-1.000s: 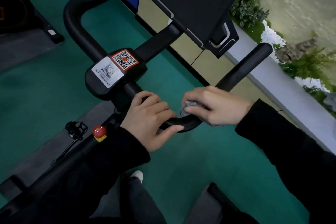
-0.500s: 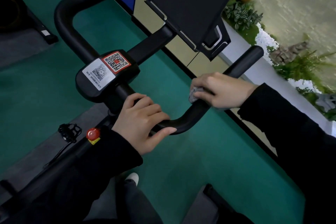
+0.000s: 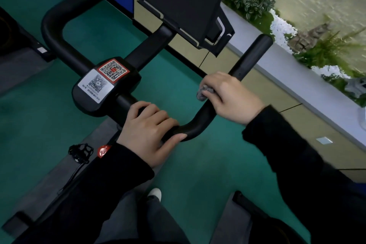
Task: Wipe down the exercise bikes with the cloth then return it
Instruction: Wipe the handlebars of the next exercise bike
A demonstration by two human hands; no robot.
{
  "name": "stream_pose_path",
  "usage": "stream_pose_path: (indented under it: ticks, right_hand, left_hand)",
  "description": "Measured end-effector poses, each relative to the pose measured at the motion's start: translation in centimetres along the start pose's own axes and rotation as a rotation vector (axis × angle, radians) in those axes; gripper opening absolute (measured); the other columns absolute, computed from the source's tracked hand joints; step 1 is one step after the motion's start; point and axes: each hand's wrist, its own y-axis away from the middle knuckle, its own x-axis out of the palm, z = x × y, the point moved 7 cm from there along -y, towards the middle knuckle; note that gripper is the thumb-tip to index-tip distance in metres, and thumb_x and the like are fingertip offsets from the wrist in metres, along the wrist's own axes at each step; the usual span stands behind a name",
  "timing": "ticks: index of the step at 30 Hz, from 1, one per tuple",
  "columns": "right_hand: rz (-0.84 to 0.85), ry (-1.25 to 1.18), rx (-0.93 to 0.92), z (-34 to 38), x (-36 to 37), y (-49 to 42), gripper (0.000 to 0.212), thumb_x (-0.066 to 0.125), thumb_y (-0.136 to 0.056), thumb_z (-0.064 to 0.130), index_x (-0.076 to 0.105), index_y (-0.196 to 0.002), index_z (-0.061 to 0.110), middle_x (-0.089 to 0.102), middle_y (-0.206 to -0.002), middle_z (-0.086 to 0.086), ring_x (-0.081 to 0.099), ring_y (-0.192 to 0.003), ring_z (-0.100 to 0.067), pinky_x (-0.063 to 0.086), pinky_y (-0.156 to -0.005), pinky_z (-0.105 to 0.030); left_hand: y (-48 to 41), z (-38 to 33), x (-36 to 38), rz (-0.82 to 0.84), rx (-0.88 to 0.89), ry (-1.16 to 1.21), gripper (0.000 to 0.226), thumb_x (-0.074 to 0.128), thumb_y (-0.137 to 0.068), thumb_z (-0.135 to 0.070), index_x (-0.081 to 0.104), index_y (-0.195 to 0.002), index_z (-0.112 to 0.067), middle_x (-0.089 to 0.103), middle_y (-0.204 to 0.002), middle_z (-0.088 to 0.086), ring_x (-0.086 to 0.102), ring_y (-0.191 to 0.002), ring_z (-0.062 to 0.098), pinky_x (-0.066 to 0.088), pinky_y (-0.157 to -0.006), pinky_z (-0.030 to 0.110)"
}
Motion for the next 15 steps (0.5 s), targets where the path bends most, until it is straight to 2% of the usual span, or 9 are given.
stream_pose_path:
  ticks: [2,4,6,8,10,12,15]
  right_hand:
    - [-0.297,-0.087,0.052,0.2,0.1,2.2,0.01,0.052,-0.093,0.002,0.062,-0.093,0.002,0.064,-0.093,-0.009,0.055,-0.091,-0.025,0.042,-0.094,-0.036]
    - [-0.585,-0.211,0.135,0.4,0.9,4.7,0.012,0.053,-0.094,0.0,0.064,-0.099,-0.001,0.065,-0.103,-0.009,0.058,-0.101,-0.022,0.036,-0.108,-0.043]
    - [-0.842,-0.373,0.25,0.4,2.3,6.7,0.018,0.053,-0.093,-0.002,0.065,-0.106,-0.004,0.063,-0.117,-0.012,0.055,-0.116,-0.023,0.035,-0.109,-0.051]
    - [-1.054,-0.566,0.402,0.5,4.1,8.0,0.022,0.051,-0.094,-0.002,0.063,-0.112,-0.004,0.059,-0.129,-0.014,0.052,-0.125,-0.023,0.038,-0.109,-0.044]
    - [-1.212,-0.84,0.587,0.5,6.2,8.6,0.028,0.049,-0.096,0.002,0.06,-0.122,0.001,0.056,-0.135,-0.011,0.051,-0.129,-0.019,0.039,-0.109,-0.032]
    - [-1.303,-1.147,0.731,0.6,8.1,8.8,0.032,0.049,-0.098,0.008,0.058,-0.129,0.007,0.058,-0.135,-0.007,0.052,-0.128,-0.018,0.042,-0.106,-0.031]
    - [-1.359,-1.442,0.821,0.4,8.9,8.1,0.028,0.049,-0.1,0.012,0.061,-0.125,0.015,0.066,-0.125,-0.004,0.06,-0.119,-0.019,0.05,-0.096,-0.03]
  left_hand:
    - [0.0,-0.1,0.2,0.03,0.018,-0.018,0.041,0.043,-0.09,-0.046,0.071,-0.084,-0.016,0.064,-0.074,-0.002,0.06,-0.074,0.027,0.038,-0.085,0.041]
    - [-0.1,-0.3,0.5,0.073,0.029,-0.025,0.043,0.041,-0.091,-0.047,0.07,-0.085,-0.016,0.063,-0.073,0.0,0.06,-0.073,0.027,0.042,-0.081,0.041]
    - [-0.5,-0.8,0.8,0.111,0.029,-0.029,0.046,0.039,-0.091,-0.051,0.069,-0.087,-0.016,0.063,-0.073,0.0,0.061,-0.071,0.027,0.046,-0.074,0.04]
    - [-1.1,-1.5,0.9,0.118,0.014,-0.025,0.048,0.039,-0.09,-0.053,0.069,-0.094,-0.016,0.064,-0.073,0.001,0.062,-0.067,0.028,0.05,-0.064,0.037]
    - [-2.0,-2.1,0.8,0.119,-0.027,-0.054,0.052,0.037,-0.087,-0.053,0.069,-0.105,-0.016,0.065,-0.073,0.001,0.063,-0.062,0.027,0.048,-0.052,0.031]
    - [-2.9,-2.8,1.0,0.132,-0.057,-0.087,0.056,0.034,-0.085,-0.053,0.067,-0.11,-0.015,0.067,-0.073,0.0,0.063,-0.057,0.024,0.044,-0.043,0.028]
    - [-3.4,-3.4,1.5,0.132,-0.091,-0.064,0.056,0.034,-0.084,-0.051,0.066,-0.109,-0.014,0.069,-0.075,0.0,0.064,-0.054,0.024,0.044,-0.04,0.029]
